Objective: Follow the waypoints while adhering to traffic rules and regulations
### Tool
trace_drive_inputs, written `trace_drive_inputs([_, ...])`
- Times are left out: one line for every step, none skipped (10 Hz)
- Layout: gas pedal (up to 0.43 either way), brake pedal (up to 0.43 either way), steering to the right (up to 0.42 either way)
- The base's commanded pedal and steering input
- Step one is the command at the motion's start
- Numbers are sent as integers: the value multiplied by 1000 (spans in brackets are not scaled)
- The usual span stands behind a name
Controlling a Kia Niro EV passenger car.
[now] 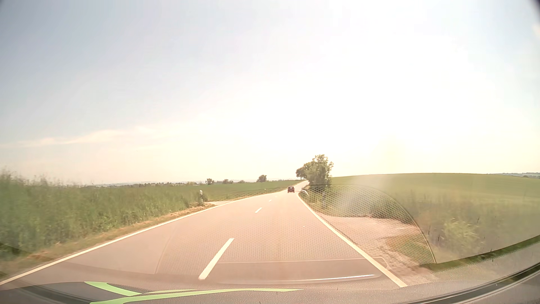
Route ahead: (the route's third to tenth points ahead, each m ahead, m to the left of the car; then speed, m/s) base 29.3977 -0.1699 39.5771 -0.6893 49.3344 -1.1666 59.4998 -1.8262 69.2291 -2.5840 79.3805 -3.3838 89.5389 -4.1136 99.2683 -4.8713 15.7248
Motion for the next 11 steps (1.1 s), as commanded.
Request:
trace_drive_inputs([287, 0, 10])
trace_drive_inputs([287, 0, 11])
trace_drive_inputs([287, 0, 11])
trace_drive_inputs([287, 0, 11])
trace_drive_inputs([287, 0, 10])
trace_drive_inputs([287, 0, 11])
trace_drive_inputs([287, 0, 11])
trace_drive_inputs([287, 0, 11])
trace_drive_inputs([287, 0, 11])
trace_drive_inputs([287, 0, 10])
trace_drive_inputs([287, 0, 10])
